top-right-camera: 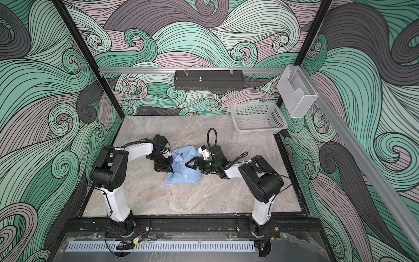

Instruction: Fold and stack the long sleeve shirts

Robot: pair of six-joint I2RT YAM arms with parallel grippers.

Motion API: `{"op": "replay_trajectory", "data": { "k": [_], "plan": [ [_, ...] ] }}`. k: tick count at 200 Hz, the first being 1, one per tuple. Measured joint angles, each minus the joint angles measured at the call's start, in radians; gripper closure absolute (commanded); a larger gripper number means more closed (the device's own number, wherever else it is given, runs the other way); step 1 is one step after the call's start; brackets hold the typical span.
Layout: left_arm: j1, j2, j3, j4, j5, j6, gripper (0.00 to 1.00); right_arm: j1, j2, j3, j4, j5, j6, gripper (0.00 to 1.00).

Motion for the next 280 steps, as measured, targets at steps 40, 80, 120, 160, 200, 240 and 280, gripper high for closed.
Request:
{"op": "replay_trajectory", "data": {
  "k": [40,80,120,160,200,240,280],
  "plan": [
    [0.000,0.000,0.003,-0.003,-0.006,0.002,1.00,0.076,-0.184,0.145,-0.280,0.051,-0.062,0.09],
    [0.000,0.000,0.005,-0.006,-0.010,0.003,1.00,0.100,-0.249,0.224,-0.563,0.193,-0.144,0.07],
    [0.000,0.000,0.006,-0.006,-0.010,0.003,1.00,0.084,-0.250,0.220,-0.877,0.455,-0.238,0.03],
    [0.000,-0.005,0.008,-0.013,-0.017,0.003,0.99,-0.040,-0.332,0.151,-0.916,0.479,-0.298,0.03],
    [0.000,-0.061,0.008,-0.029,-0.030,0.001,0.51,-0.124,-0.275,0.115,-0.803,0.338,-0.369,0.13],
    [0.007,-0.222,0.009,-0.039,-0.026,0.003,0.45,-0.123,-0.124,0.148,-0.689,0.203,-0.415,0.57],
    [0.019,-0.279,0.038,-0.049,0.000,0.003,0.45,-0.114,-0.078,0.226,-0.693,0.189,-0.466,0.85]
  ]
}}
